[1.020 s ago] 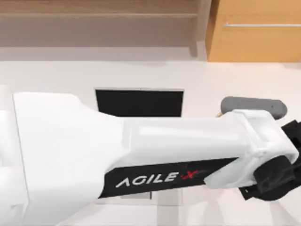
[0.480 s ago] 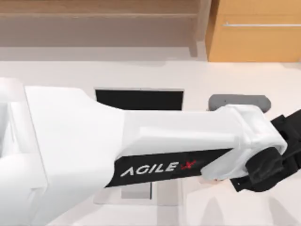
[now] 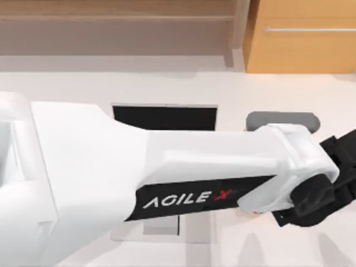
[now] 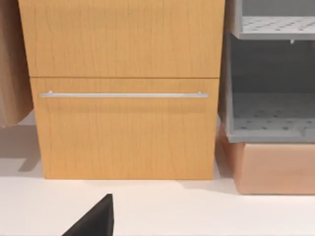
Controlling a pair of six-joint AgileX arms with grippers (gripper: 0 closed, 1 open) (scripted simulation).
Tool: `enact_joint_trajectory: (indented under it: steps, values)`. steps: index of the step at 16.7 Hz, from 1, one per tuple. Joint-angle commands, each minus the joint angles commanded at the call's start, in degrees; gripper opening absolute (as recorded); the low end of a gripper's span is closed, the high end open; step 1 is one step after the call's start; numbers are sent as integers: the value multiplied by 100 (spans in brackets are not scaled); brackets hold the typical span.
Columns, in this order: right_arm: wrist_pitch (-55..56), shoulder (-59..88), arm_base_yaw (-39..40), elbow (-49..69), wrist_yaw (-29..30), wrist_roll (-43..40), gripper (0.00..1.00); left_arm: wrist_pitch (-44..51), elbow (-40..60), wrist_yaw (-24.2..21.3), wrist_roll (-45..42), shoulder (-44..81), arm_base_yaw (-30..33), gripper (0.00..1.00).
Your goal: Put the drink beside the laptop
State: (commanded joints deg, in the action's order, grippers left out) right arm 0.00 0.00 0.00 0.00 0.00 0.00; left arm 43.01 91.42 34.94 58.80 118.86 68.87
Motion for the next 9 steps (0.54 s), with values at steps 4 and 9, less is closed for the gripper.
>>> enact_joint_trajectory:
  steps: [4, 9]
  values:
    - [0, 0, 0, 0, 0, 0, 100, 0, 0, 0, 0, 0, 0, 100]
    - [0, 0, 0, 0, 0, 0, 100, 0, 0, 0, 0, 0, 0, 100]
